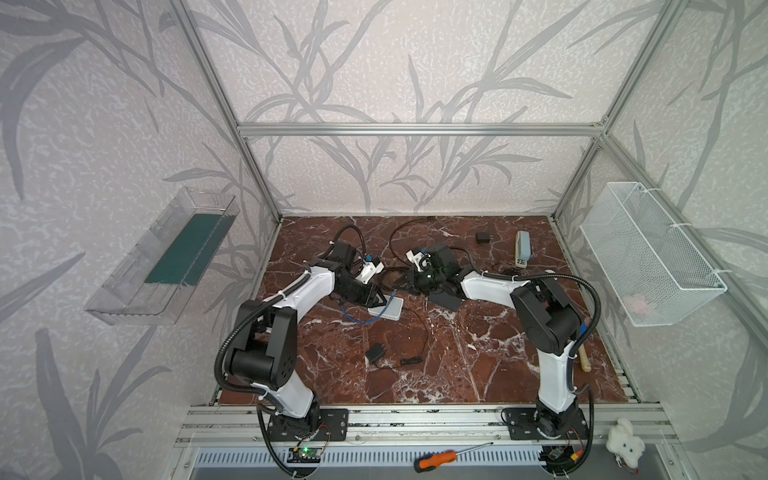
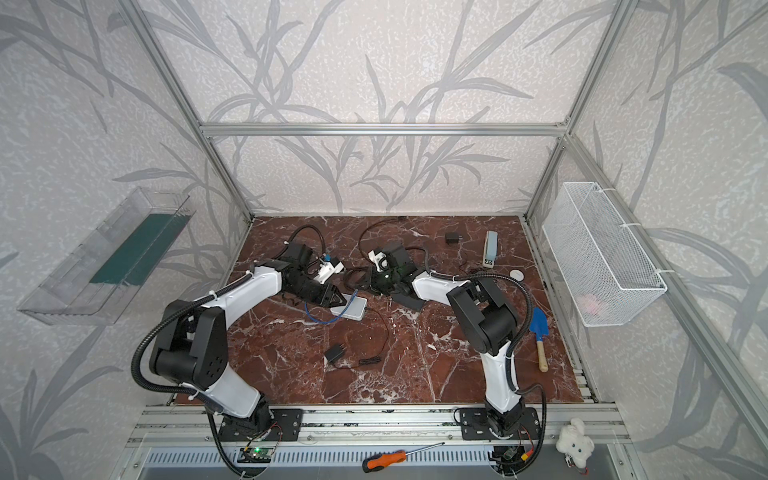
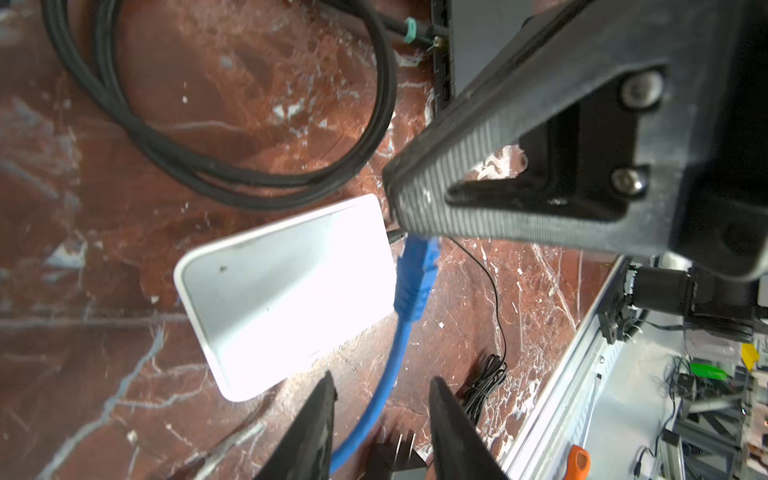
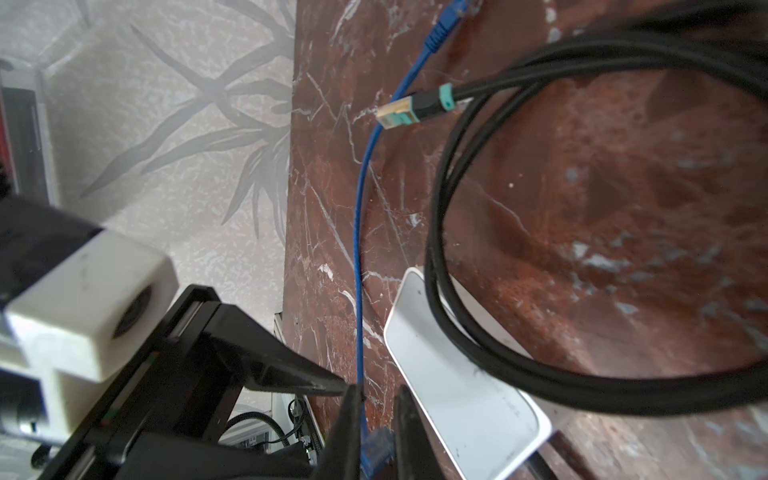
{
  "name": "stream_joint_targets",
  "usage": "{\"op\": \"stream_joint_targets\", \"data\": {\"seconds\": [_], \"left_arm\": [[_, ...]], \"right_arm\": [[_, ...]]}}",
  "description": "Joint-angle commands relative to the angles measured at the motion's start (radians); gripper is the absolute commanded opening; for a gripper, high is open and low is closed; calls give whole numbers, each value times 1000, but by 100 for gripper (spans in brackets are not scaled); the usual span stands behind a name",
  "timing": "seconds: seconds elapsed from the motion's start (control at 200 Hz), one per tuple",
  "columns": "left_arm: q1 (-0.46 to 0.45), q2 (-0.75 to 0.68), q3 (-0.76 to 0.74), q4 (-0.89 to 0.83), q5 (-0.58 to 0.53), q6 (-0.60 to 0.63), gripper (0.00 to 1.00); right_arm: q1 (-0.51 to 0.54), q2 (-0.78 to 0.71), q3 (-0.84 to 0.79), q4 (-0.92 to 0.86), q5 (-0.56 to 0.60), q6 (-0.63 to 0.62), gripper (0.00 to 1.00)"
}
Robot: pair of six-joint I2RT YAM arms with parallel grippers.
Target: Insert the plug into the switch port
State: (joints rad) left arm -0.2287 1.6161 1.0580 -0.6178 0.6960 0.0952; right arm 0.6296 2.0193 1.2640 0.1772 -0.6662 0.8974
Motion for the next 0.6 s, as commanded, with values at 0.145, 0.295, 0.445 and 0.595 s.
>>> {"op": "stream_joint_targets", "data": {"seconds": [0.145, 0.295, 0.445, 0.595], "left_arm": [[-63, -82, -62, 105, -178, -103, 42], [-29, -94, -42, 144, -452, -250, 43], [10, -81, 51, 137, -882, -358, 46], [68, 76, 207, 75, -833, -309, 46]], "right_arm": [[5, -13, 30, -36, 23, 74, 6], [5, -24, 53, -157, 47, -24, 6], [5, -30, 39, -209, 26, -81, 6], [8, -36, 14, -204, 19, -92, 6]]}}
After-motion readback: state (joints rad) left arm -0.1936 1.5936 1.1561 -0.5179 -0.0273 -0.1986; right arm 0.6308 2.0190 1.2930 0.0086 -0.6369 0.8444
